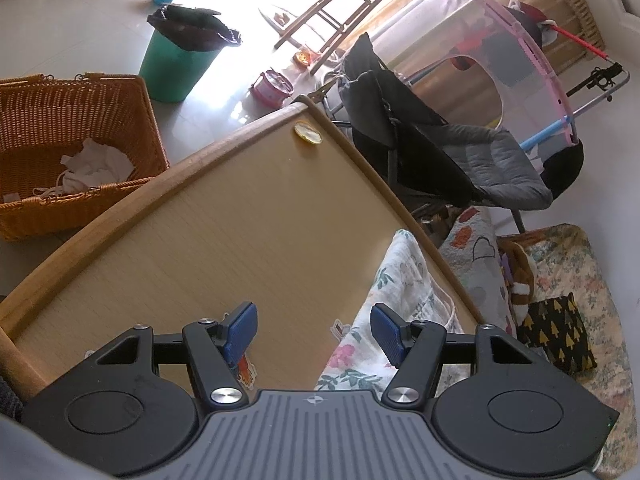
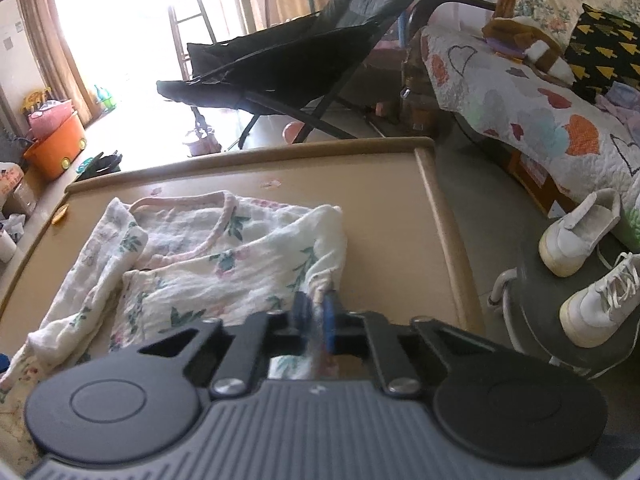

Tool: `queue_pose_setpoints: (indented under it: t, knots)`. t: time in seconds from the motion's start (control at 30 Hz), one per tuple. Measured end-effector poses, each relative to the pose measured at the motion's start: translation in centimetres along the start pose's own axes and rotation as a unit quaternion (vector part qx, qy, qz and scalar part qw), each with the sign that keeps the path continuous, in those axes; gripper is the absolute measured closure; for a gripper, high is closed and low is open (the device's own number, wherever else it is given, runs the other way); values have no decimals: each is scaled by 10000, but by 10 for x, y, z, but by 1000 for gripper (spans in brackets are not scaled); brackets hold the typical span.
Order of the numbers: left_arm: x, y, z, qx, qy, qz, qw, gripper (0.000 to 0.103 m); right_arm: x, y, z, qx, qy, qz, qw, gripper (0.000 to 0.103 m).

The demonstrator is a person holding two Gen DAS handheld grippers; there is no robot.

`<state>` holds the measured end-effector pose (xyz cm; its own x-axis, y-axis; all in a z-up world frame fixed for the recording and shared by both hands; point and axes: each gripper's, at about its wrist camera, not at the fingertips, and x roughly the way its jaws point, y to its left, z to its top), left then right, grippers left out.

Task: Fold clothes

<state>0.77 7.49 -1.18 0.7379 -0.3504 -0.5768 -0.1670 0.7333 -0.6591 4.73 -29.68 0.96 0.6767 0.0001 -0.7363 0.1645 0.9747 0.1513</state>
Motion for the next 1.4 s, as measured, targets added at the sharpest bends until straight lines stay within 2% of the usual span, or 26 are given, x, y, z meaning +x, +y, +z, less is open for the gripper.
queue_pose_setpoints:
  t: [0.23,0.57,0.87,1.1,1.17,1.3,1.4]
  knots:
    - [-2,-1,1,-44,-43,-64,10000,38,-16,15,2,-274,-299,-60,9992,98]
    - [-8,-2,0,-101,-109,-146,9998,38,-32,69,3,-1485,-590,100,9871,98]
    - [-10,-2,0,-127,-112,-177,9997,38,-18,96,-2,-1823,-358,153,9825,98]
    - [-9,-1,1,-114,-75,-190,9997,38,-6,105,-5,-1752,-78,252,9842,97]
    - [-9,-1,1,-110,-68,-193,9997,38,-3,104,-7,-1659,43,343,9855,94]
    - [-8,-1,2,-114,-52,-189,9997,38,-6,103,-10,-1620,-8,421,9859,90]
    - [-7,-1,3,-107,-36,-195,9997,38,-11,99,-8,-1435,-14,620,9877,75]
